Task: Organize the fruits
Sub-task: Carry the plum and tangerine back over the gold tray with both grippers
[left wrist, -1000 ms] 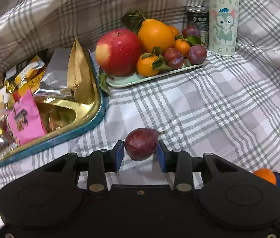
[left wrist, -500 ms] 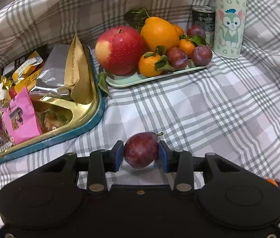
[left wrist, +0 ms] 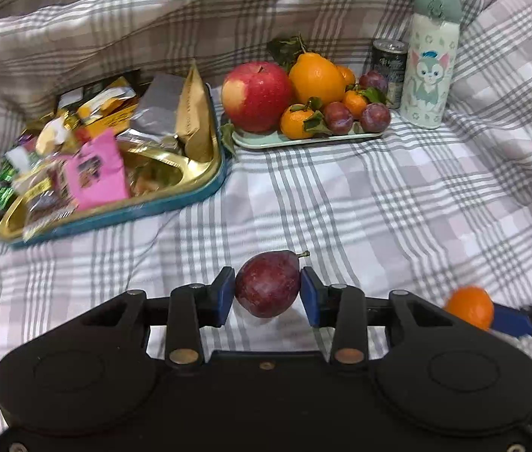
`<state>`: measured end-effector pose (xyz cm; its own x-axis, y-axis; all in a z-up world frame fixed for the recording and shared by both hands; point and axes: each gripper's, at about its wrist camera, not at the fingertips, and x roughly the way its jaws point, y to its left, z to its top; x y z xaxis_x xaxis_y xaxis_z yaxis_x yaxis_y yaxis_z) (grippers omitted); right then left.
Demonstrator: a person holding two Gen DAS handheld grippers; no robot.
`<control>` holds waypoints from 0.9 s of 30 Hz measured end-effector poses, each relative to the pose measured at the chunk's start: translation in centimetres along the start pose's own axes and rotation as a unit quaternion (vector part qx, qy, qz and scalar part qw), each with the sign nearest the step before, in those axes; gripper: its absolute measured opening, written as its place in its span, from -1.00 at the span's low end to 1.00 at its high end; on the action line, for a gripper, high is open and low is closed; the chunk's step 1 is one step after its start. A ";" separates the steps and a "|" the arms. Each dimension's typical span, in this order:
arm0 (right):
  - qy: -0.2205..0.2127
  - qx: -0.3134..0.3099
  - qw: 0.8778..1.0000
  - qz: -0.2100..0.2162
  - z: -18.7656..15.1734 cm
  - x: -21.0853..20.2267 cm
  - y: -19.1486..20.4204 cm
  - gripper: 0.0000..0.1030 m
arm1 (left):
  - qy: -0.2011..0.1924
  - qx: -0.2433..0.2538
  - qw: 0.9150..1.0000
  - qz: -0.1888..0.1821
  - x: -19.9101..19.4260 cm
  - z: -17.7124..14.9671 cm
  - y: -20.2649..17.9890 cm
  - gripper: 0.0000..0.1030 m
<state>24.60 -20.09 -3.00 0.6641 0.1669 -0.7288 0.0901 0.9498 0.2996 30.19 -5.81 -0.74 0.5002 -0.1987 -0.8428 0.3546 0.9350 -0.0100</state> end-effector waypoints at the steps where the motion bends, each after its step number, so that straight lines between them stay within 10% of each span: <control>1: -0.002 0.000 1.000 -0.001 0.0 -0.4 0.1 -0.20 | 0.001 -0.005 1.000 0.000 -0.8 -0.4 0.2 -0.07; 27: -0.025 -0.023 0.999 0.012 -8.5 -12.9 3.5 -0.20 | -0.032 -0.046 0.998 0.023 -14.2 -14.9 -2.4 -0.07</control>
<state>10.08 -16.71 2.21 0.7021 0.1779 -0.6895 0.0394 0.9571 0.2871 10.44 -0.87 3.20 0.5647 -0.1709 -0.8074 0.2581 0.9658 -0.0240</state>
